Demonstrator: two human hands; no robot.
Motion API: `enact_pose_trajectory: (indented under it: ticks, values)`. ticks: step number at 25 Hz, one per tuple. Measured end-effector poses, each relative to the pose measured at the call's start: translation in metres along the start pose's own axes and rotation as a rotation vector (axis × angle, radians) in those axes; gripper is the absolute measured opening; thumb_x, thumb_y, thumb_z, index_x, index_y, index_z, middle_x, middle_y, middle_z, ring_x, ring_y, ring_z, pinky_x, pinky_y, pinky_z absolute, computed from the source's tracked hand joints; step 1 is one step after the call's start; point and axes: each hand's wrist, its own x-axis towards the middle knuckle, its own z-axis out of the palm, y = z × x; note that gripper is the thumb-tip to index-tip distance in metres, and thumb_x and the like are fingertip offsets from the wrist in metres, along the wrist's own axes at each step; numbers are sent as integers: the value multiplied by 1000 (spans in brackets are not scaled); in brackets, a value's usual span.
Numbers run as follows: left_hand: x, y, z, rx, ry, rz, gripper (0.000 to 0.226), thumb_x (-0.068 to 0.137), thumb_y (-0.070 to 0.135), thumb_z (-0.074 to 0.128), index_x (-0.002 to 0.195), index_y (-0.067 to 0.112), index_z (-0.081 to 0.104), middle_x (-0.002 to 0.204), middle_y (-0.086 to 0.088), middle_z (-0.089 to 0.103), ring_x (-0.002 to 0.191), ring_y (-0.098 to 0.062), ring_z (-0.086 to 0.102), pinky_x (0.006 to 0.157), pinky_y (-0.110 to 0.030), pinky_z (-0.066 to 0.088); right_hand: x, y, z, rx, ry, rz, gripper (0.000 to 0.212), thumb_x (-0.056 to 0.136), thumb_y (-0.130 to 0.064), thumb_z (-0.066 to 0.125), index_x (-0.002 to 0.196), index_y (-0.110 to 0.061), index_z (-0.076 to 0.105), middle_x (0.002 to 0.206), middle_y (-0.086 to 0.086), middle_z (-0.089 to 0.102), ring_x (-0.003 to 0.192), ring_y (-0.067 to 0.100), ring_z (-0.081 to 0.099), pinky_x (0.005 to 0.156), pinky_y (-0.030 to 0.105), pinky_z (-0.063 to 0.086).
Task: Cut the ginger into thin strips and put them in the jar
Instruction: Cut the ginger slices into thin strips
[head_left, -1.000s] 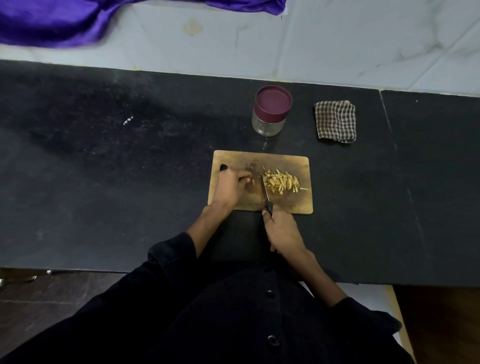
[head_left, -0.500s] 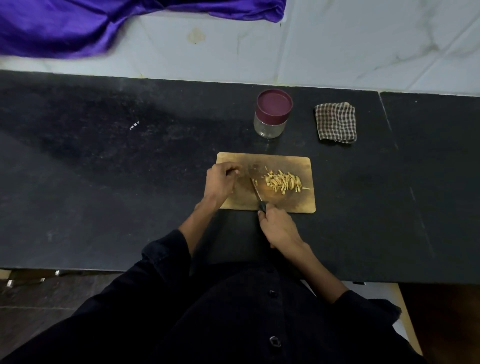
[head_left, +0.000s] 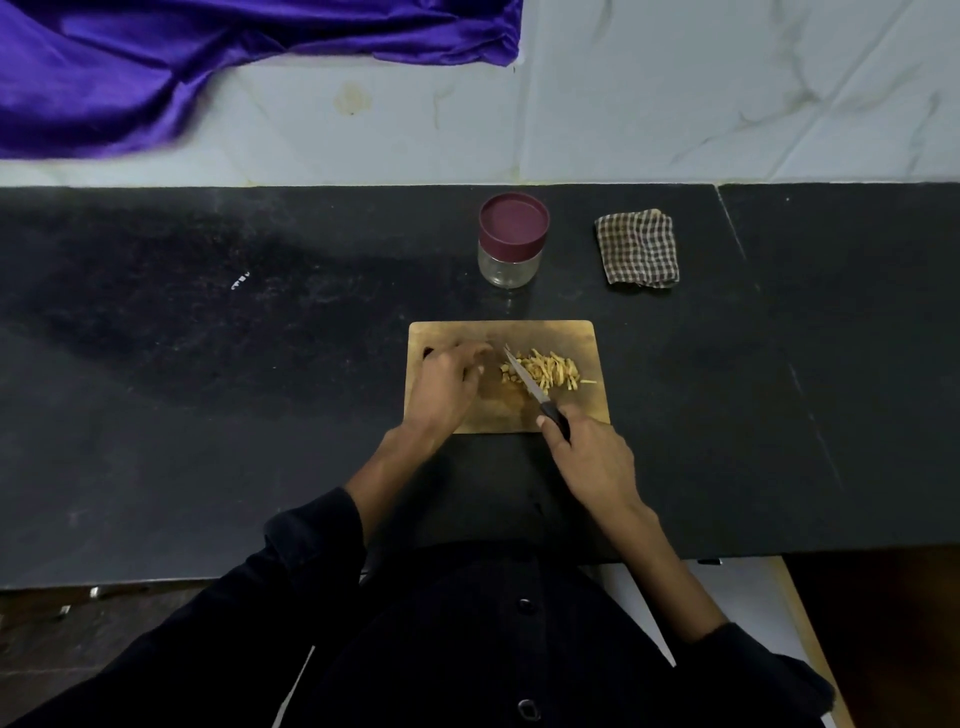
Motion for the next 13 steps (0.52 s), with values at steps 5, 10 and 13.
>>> enact_pose_trajectory:
  ticks: [5, 10, 13]
  values:
    - [-5, -6, 15, 222, -75, 214, 45, 88, -2, 57, 128, 18, 61, 137, -8, 43, 124, -20, 46, 103, -32, 45, 0, 6, -5, 7, 56, -39, 31, 101, -43, 48, 118, -19, 55, 97, 4, 66, 90, 25, 65, 74, 39, 51]
    - [6, -1, 14, 337, -77, 154, 47, 89, -3, 54, 134, 12, 54, 143, -14, 40, 127, -29, 45, 105, -38, 44, -1, 16, -7, 21, 41, -49, 33, 100, -44, 49, 118, -19, 60, 96, 2, 63, 87, 22, 63, 74, 41, 53]
    - [11, 2, 11, 326, -82, 160, 43, 92, -3, 49, 133, 10, 55, 139, -13, 46, 119, -26, 53, 97, -31, 48, 2, 22, -8, 94, 39, -9, 34, 102, -40, 45, 110, -13, 63, 98, 5, 58, 90, 25, 61, 76, 40, 50]
